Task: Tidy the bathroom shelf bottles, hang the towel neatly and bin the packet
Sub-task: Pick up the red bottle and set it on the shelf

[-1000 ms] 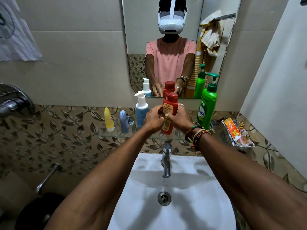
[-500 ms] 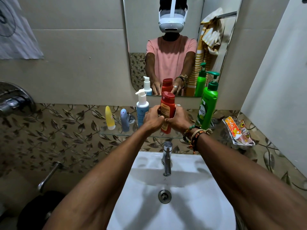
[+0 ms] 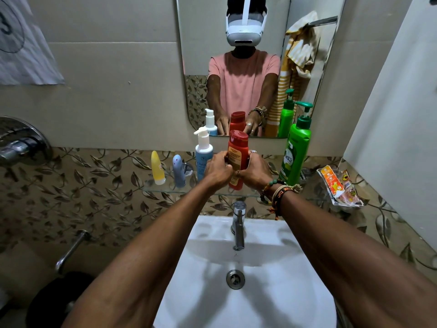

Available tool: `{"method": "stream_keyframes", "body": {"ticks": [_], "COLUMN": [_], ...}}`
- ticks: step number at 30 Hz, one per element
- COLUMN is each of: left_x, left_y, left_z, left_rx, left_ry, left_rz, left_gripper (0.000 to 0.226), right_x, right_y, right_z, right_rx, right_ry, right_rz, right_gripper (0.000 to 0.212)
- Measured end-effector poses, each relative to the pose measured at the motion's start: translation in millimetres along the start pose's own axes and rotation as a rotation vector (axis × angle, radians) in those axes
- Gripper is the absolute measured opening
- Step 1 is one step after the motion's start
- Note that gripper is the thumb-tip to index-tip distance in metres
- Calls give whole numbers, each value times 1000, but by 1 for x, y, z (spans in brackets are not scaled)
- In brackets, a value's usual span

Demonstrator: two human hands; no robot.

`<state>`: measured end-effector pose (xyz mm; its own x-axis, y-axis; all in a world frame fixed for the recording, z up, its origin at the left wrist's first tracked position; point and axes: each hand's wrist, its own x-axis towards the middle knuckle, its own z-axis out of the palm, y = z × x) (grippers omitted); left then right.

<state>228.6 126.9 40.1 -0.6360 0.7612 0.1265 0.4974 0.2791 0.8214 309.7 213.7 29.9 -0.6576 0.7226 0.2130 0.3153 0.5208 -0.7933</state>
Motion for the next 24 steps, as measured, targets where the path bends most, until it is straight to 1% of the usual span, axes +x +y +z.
{"method": "stream_keyframes", "body": {"ticks": [6, 11, 15, 18, 21, 22, 24], "left_x": [-3, -6, -7, -9, -12, -13, -16], "left_y": [-3, -2, -1, -1, 1, 2, 6], "left_z": [1, 0, -2, -1, 0, 0, -1], "left_rx": [28, 71, 87, 97, 85, 81, 70], "left_ry": [17, 81, 91, 177, 281, 316, 388], "left_rz": [31, 67, 80, 95, 103, 127, 223], "left_gripper": [43, 35, 33, 32, 33, 31, 25], "right_x": [0, -1, -6, -12, -18, -20, -24], "right_y": [2, 2, 2, 1, 2, 3, 7], "right_z": [1, 0, -3, -7, -12, -14, -18], "right_rx": [-7, -19, -28, -58, -65, -68, -74], "right_ry": [-1, 6, 10, 41, 69, 82, 131], "right_rz": [12, 60, 105, 113, 135, 142, 144], "right_gripper": [47, 52, 57, 59, 68, 70, 64]}}
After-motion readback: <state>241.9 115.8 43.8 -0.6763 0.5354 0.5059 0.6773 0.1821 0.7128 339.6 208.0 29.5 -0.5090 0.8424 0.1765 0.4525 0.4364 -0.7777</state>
